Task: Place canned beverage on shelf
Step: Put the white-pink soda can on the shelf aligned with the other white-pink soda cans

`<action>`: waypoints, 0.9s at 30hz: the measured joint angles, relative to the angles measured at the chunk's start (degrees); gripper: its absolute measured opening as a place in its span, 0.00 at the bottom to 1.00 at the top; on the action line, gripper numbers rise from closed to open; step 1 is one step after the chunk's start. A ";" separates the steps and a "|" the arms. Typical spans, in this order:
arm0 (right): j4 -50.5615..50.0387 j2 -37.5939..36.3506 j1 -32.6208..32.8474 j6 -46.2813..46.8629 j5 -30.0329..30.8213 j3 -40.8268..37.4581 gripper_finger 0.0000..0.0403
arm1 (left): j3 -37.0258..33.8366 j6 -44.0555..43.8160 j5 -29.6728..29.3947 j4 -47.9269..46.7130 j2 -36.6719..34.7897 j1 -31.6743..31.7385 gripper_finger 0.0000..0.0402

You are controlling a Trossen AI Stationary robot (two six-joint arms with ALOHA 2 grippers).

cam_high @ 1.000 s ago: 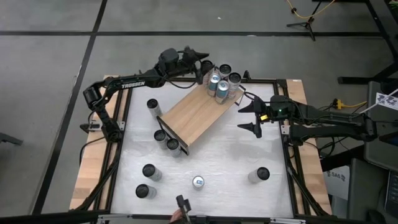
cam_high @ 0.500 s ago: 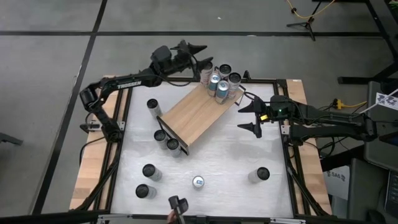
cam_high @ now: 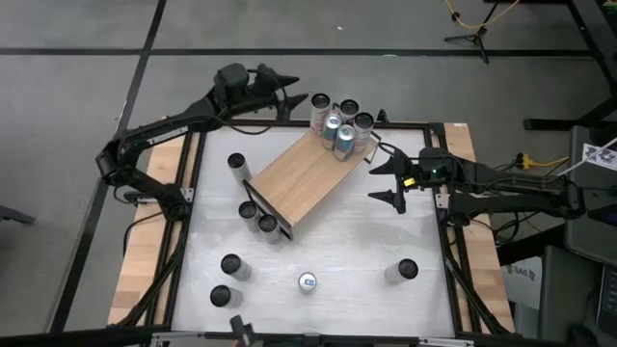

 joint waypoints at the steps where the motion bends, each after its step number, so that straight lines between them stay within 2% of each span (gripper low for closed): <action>1: -0.01 0.00 0.00 0.00 0.02 0.00 0.88 | 0.00 0.00 -0.13 -2.77 -0.50 0.13 0.69; 6: 0.00 0.00 0.00 0.00 0.02 0.00 0.88 | 0.00 0.00 -1.92 -14.32 -0.92 0.44 0.63; 10: 0.00 0.00 0.02 -0.01 0.00 0.00 0.88 | -0.02 0.02 -5.02 -19.81 0.65 0.48 0.60; 19: 0.00 0.00 0.00 -0.01 0.06 0.00 0.88 | -0.02 -0.02 -5.66 -20.43 6.97 0.42 0.53; 27: 0.00 0.00 0.00 0.02 0.19 0.00 0.88 | -0.02 -0.15 -5.58 -16.44 11.56 0.35 0.52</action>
